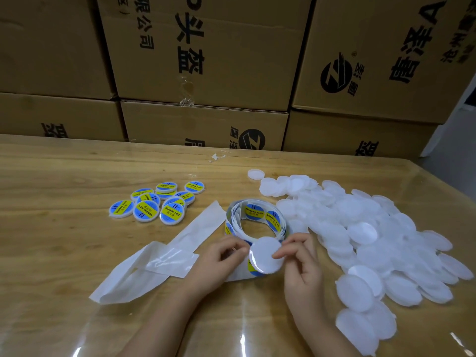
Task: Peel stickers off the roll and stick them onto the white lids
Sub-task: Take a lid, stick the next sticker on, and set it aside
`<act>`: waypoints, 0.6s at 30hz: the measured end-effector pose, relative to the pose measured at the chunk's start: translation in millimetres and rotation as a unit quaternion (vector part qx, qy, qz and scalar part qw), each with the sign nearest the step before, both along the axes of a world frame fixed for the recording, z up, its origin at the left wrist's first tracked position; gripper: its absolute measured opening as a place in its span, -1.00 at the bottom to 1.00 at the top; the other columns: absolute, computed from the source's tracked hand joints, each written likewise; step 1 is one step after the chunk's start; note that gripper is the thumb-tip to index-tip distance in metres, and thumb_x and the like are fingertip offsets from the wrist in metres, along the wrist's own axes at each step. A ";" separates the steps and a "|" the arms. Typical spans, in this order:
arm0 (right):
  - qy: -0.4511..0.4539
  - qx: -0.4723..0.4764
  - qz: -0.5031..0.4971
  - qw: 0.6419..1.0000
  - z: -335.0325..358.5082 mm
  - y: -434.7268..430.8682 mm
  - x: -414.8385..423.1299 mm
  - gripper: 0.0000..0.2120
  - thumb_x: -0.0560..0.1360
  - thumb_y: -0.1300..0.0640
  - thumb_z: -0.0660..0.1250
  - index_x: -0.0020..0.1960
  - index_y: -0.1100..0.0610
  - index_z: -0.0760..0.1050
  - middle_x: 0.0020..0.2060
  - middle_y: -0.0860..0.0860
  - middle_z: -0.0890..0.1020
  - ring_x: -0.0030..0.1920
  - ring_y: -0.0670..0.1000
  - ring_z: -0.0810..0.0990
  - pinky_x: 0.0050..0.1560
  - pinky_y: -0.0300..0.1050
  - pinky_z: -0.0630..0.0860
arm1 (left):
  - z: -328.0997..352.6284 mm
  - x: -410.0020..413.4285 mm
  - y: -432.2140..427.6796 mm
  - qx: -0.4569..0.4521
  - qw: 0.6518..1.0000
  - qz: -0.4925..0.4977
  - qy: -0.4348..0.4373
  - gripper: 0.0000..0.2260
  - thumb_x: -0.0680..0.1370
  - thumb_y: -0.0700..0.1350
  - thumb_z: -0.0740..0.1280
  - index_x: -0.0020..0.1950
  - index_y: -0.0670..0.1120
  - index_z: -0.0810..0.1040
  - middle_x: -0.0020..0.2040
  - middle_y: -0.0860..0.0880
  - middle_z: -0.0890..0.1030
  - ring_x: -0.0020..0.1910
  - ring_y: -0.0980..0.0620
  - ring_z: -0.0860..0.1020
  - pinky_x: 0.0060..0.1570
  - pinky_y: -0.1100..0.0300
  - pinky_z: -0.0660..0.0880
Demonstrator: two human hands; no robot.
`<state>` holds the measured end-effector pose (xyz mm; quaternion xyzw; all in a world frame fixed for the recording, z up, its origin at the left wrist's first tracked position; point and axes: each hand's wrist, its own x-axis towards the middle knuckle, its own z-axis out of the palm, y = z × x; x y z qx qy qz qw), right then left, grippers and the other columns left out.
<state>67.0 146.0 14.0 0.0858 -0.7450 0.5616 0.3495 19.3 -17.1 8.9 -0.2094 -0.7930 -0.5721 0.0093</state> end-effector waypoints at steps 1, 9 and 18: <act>-0.015 -0.003 0.022 1.000 -1.4 -2.7 0.3 -0.58 0.40 0.45 0.12 -0.27 -0.06 0.49 -0.12 0.00 0.45 -0.09 -0.14 0.48 -0.07 -0.41 0.35 | 1.5 0.0 -0.2 0.025 1.000 -0.005 -0.013 -0.85 0.51 -0.06 0.27 -0.20 0.10 0.61 -0.18 0.13 0.58 -0.13 0.17 0.52 -0.10 0.39 0.40; -0.070 0.049 0.079 0.993 -11.0 -4.6 -5.2 -0.65 0.48 0.35 0.16 -0.19 -0.08 0.53 -0.07 -0.09 0.44 -0.02 -0.10 0.49 -0.02 -0.36 0.37 | 2.2 -0.6 -1.6 0.079 0.995 -0.029 -0.050 -0.85 0.45 -0.02 0.31 -0.32 0.08 0.56 -0.33 0.13 0.53 -0.28 0.19 0.47 -0.22 0.38 0.37; -0.047 0.205 0.004 0.978 -10.5 -1.3 -8.7 -0.73 0.47 0.31 0.23 0.11 0.10 0.56 -0.08 -0.08 0.55 -0.02 -0.03 0.54 -0.04 0.10 0.49 | 0.0 -0.8 -1.9 0.120 0.990 -0.001 -0.072 -0.80 0.48 0.01 0.25 -0.34 0.04 0.45 -0.36 0.15 0.46 -0.31 0.19 0.41 -0.27 0.38 0.33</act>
